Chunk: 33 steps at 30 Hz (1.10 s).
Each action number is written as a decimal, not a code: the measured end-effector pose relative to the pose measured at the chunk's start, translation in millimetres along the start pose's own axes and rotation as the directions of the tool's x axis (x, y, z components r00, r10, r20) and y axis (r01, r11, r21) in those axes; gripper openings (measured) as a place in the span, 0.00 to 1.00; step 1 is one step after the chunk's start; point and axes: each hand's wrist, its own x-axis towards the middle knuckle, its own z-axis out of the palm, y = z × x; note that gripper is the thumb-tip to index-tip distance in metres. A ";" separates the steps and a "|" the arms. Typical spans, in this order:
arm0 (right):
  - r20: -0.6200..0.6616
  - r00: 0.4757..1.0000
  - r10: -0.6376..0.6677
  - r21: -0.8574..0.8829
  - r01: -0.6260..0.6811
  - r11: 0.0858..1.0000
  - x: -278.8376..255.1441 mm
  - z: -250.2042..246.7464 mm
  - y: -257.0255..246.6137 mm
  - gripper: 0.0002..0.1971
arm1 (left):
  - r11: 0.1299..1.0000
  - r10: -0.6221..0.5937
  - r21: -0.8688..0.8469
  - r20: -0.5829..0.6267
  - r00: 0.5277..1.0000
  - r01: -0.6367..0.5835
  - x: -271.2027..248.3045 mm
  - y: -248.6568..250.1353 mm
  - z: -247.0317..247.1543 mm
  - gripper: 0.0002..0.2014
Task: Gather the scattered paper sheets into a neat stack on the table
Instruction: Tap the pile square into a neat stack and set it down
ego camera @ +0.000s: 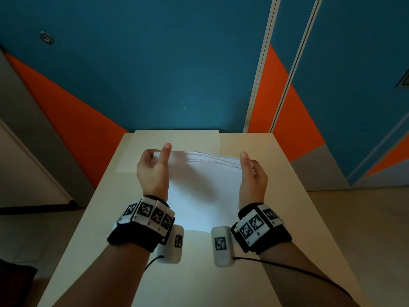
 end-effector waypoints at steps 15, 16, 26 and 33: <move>0.283 0.957 -0.065 -0.092 0.094 0.991 2.2 -22.8 -0.1 0.13 | 1.000 0.026 0.001 0.171 0.985 -0.027 8.8 -22.9 -20.4 0.12; 0.376 0.927 -0.008 -0.145 0.067 0.987 4.9 -30.0 2.3 0.21 | 1.000 0.012 0.017 0.258 0.966 -0.017 10.8 -26.5 -24.7 0.17; 0.367 0.902 0.228 -0.245 -0.143 0.959 12.2 -43.1 1.3 0.11 | 0.994 -0.110 0.054 0.501 0.859 0.096 8.7 -27.1 -38.1 0.10; 0.441 0.819 0.366 -0.389 -0.193 0.901 17.6 -54.6 9.0 0.22 | 0.968 -0.244 0.102 0.599 0.762 0.230 8.8 -48.2 -43.2 0.36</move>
